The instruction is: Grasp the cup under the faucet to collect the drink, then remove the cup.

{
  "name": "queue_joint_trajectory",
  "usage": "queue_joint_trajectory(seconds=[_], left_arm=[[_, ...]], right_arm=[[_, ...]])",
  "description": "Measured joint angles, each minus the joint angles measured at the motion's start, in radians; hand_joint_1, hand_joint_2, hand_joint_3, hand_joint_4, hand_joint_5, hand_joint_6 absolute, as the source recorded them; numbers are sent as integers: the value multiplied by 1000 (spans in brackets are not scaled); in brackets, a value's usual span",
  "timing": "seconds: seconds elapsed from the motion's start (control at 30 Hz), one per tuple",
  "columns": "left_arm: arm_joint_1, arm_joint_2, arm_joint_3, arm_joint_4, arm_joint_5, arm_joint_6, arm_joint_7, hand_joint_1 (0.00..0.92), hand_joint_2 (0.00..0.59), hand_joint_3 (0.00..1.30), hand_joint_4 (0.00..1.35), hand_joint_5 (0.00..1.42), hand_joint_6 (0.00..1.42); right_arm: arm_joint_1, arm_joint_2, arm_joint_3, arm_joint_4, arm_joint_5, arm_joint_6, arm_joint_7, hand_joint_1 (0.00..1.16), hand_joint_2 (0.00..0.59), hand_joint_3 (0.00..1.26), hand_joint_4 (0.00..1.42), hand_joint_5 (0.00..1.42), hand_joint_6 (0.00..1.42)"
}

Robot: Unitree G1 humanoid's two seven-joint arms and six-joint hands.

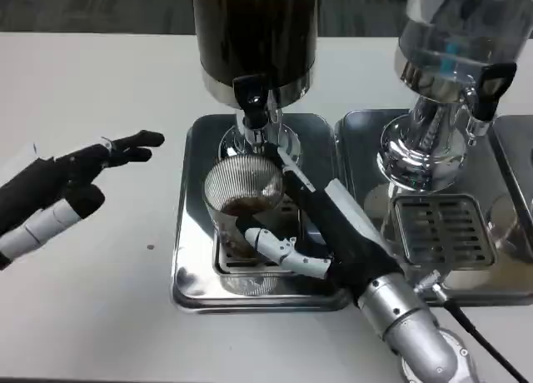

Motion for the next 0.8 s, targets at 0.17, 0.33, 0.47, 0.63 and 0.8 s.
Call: queue_joint_trajectory(seconds=[0.17, 0.33, 0.47, 0.63, 0.8], left_arm=[[26, 0, 0, -9, 0, 7, 2, 0, 113, 205, 105, 126, 74], [34, 0, 1, -17, 0, 14, 8, 0, 114, 213, 108, 127, 74], [42, 0, 1, -23, 0, 15, 9, 0, 117, 216, 113, 127, 74], [53, 0, 1, -30, 0, 18, 11, 0, 119, 217, 119, 127, 74], [54, 0, 1, -31, 0, 22, 11, 0, 122, 226, 129, 134, 74]], right_arm=[[-9, -3, 8, 1, -20, 4, -5, 575, 291, 0, 0, 0, 48], [-18, -2, 14, 2, -36, 18, -10, 611, 288, 0, 0, 0, 48], [-23, -3, 18, 2, -41, 28, -10, 615, 288, 0, 0, 0, 48], [-25, -7, 20, 0, -56, 35, -16, 643, 284, 0, 0, 0, 48], [-25, -8, 26, -17, -79, 55, -23, 659, 297, 0, 0, 0, 63]])
